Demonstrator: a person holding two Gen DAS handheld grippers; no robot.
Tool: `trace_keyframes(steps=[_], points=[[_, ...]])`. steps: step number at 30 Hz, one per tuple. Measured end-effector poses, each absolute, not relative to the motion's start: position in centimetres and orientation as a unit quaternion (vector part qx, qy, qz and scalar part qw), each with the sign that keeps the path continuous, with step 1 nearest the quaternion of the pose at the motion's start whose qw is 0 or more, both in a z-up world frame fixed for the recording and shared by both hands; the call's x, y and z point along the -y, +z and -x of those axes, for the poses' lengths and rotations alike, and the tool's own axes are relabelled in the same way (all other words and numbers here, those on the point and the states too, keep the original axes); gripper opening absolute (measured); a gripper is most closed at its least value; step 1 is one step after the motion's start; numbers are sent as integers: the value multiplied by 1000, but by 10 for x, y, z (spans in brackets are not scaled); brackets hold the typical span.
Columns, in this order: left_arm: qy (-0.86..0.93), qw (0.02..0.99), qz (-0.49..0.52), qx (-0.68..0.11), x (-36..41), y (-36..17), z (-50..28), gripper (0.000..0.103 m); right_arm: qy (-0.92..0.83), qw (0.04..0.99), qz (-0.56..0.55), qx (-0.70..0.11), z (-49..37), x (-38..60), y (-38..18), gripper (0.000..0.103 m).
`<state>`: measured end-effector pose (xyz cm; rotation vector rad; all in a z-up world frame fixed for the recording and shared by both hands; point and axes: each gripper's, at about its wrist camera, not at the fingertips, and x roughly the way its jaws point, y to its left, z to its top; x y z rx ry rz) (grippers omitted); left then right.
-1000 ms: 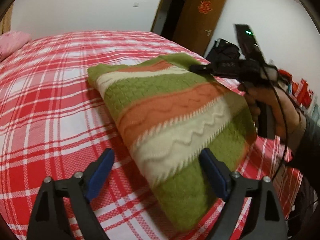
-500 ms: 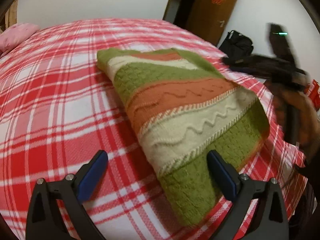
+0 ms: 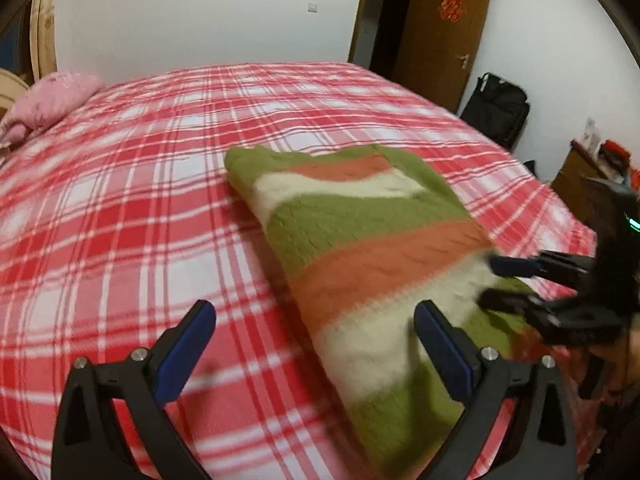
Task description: Fold small clothes
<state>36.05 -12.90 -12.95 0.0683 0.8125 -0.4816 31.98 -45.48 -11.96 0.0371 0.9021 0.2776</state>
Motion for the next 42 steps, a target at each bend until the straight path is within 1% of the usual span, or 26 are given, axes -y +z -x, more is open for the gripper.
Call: trace_keyframes(steps=[5,9,12,15,19,28,34,37,38,39,40,42], points=[[-209,890,-60,-402,142,-139,-381,103,132,885,35,-444,-317,439,-102,60],[-209,887,-57,-407,144,-145,-381,103,159,902,59,-396,-326,420,-73,60],[-208,888,-54,-407,144,-146,-381,103,135,903,76,-402,-350,414,-83,60],[-210,886,-52,-411,143,-150,-382,103,111,892,94,-429,-371,414,-109,60],[-215,885,-43,-410,145,-154,-384,103,107,898,53,-424,-377,429,-119,61],[-217,878,-27,-425,141,-152,-379,103,102,901,54,-418,-367,431,-118,62],[-216,873,-25,-437,133,-147,-362,103,84,906,64,-411,-337,435,-113,63],[-226,871,-20,-435,128,-147,-344,103,80,911,67,-399,-308,441,-107,63],[-224,869,-26,-441,129,-153,-339,103,77,909,68,-403,-301,444,-110,63],[-222,865,-32,-449,132,-158,-337,103,67,900,74,-425,-295,450,-121,63],[-226,858,-34,-460,134,-165,-334,103,69,894,67,-437,-292,455,-129,63],[-225,863,-23,-451,131,-167,-328,103,88,898,10,-432,-286,473,-131,64]])
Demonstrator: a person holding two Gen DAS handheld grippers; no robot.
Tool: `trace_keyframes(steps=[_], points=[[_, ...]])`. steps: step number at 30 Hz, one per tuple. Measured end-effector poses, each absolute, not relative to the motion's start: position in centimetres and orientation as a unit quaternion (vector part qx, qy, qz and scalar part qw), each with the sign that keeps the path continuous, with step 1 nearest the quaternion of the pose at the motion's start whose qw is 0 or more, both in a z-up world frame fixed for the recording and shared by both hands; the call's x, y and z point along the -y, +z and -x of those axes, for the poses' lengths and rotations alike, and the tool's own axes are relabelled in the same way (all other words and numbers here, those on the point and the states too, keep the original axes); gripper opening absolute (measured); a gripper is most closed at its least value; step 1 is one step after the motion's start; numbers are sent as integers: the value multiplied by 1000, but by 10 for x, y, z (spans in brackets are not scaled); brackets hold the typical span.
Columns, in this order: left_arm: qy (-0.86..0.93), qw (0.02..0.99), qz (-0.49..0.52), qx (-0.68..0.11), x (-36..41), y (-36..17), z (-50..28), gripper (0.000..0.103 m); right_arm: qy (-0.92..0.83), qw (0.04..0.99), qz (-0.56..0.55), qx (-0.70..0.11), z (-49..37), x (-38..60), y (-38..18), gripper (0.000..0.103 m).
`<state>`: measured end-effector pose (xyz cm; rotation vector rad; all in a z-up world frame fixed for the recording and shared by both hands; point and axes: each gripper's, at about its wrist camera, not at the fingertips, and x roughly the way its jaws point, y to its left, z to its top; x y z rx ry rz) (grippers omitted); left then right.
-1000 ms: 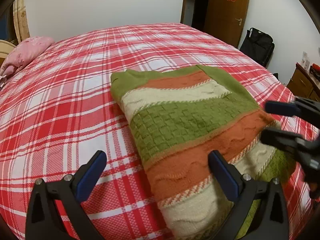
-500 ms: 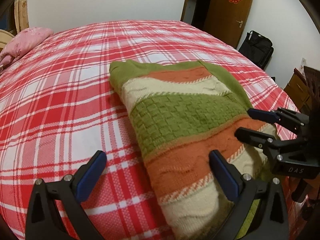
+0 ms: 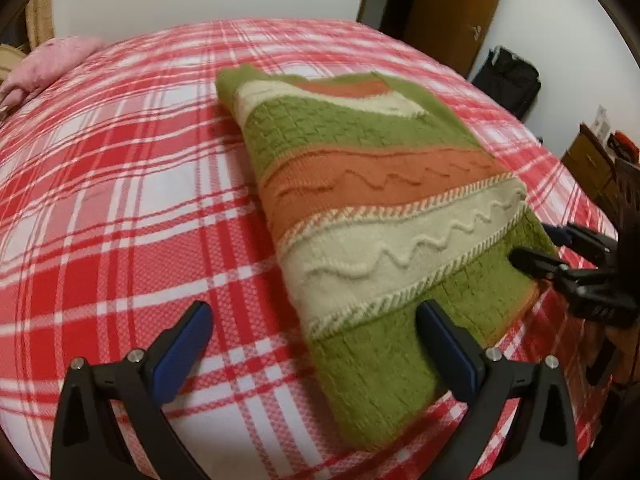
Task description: Fold small clothes
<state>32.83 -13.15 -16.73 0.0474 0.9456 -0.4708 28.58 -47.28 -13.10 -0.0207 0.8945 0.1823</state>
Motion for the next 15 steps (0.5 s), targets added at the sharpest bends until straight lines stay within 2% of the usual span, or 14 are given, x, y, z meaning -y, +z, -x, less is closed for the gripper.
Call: trace_keyframes(steps=[6,11,15], points=[[-224,868,-7,-444,126,-150,-335,103,103,906,2,-411,-295,481,-106,72],[-223,867,13,-445,126,-154,-345,103,115,905,-105,-396,-344,507,-92,72],[-234,856,33,-460,127,-164,-350,103,118,883,-179,-417,-394,524,-106,72]])
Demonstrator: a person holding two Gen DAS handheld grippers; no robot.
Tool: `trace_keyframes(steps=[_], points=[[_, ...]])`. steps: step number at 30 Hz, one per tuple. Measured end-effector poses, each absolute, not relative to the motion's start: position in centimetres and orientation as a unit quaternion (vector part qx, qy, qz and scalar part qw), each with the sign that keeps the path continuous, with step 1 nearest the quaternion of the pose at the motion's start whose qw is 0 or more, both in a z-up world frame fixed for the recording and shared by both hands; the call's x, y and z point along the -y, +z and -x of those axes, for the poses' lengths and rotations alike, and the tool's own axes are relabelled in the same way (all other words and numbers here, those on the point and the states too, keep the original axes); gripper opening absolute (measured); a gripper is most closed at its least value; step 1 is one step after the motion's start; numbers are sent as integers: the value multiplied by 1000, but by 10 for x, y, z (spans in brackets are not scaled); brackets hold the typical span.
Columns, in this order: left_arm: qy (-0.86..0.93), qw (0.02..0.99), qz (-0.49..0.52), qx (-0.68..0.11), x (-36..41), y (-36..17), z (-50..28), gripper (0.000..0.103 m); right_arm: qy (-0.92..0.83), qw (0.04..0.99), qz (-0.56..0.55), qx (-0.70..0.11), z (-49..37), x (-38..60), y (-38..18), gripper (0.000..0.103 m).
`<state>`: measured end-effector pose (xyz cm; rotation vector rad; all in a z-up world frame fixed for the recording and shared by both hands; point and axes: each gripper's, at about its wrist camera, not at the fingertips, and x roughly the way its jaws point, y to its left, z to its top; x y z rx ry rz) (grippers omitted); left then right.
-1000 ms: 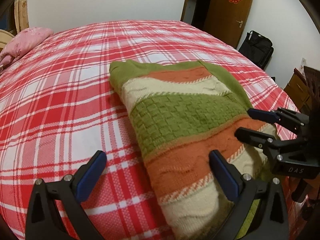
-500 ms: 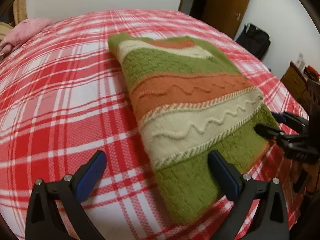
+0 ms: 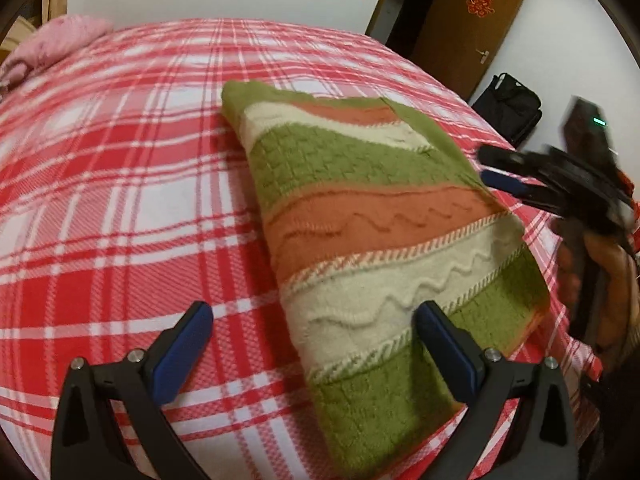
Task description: Fold small clothes
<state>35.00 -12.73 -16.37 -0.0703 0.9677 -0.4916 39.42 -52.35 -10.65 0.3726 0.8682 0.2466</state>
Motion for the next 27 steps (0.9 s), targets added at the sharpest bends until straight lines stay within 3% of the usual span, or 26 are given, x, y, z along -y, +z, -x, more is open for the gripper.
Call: trace_keyframes(steps=[12,14,19,24,27], points=[[-242,855,22,-458,138,-168,-353,103,124,870,-233,-416,-438,541,-138,71],[-241,856,17,-457,140,-169,-355,103,147,865,-236,-418,-440,538,-139,62],[-241,857,11,-455,141,-170,-355,103,139,867,-232,-418,-446,537,-144,53],[-244,857,4,-453,144,-170,-354,103,138,867,-241,-413,-454,536,-147,51],[-251,856,1,-451,145,-170,-353,102,156,864,-253,-407,-452,538,-149,43]])
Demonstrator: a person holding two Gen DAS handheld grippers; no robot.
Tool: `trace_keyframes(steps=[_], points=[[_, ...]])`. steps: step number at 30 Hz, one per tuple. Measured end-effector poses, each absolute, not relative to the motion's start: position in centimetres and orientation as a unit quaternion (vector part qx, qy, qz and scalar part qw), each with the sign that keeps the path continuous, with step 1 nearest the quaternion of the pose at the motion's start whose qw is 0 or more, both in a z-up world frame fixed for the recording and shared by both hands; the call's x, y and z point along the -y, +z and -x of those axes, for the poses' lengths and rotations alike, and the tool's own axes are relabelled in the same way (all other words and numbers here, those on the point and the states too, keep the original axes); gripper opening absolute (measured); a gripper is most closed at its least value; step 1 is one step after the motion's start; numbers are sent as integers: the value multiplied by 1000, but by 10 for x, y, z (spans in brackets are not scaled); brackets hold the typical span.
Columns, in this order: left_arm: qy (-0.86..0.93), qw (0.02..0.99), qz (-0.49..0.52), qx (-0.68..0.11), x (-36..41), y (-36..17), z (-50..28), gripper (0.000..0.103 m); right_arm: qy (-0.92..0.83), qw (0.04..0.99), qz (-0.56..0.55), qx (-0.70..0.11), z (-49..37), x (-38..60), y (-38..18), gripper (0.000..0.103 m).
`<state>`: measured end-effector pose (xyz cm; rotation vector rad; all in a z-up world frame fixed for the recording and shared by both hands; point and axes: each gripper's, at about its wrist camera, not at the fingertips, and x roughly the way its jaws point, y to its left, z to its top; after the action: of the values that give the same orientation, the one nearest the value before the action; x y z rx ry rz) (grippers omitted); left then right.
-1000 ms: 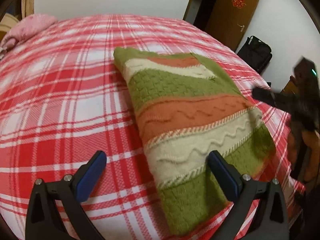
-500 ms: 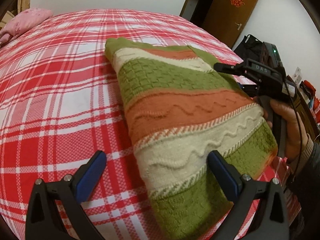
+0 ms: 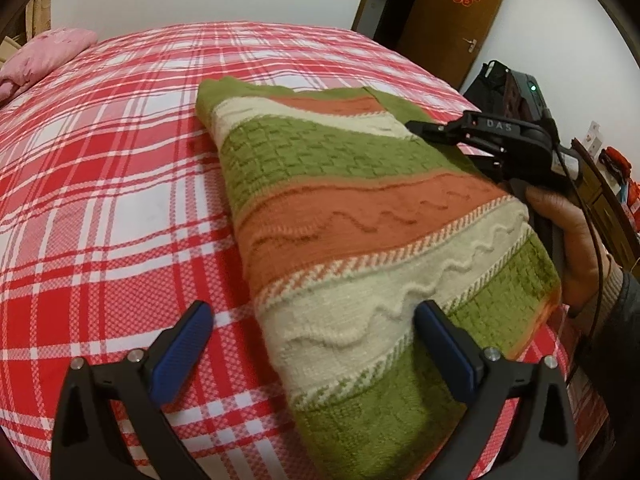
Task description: Fold small clothes
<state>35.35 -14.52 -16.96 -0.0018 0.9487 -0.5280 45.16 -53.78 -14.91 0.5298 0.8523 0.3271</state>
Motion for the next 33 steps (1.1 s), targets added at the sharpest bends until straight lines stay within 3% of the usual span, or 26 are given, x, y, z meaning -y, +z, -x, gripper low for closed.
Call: trace_keyframes(steps=[6,8,12,17,19,33], points=[[-265,853,-3,-449,150,-168,-351,91,161,857,-266,-412,-455,540,-156,43],[-283,850,-4,-444,154,-166,-348,75,160,859,-260,-412,-455,539,-155,43],[-284,852,-9,-440,156,-163,-346,66,163,863,-248,-408,-452,536,-151,29],[-279,861,-25,-425,156,-154,-339,37,154,869,-244,-401,-449,534,-145,24],[-278,865,-33,-417,155,-149,-335,32,155,874,-242,-391,-445,533,-139,23],[-270,878,-47,-393,131,-120,-302,26,199,878,-237,-366,-415,495,-99,22]])
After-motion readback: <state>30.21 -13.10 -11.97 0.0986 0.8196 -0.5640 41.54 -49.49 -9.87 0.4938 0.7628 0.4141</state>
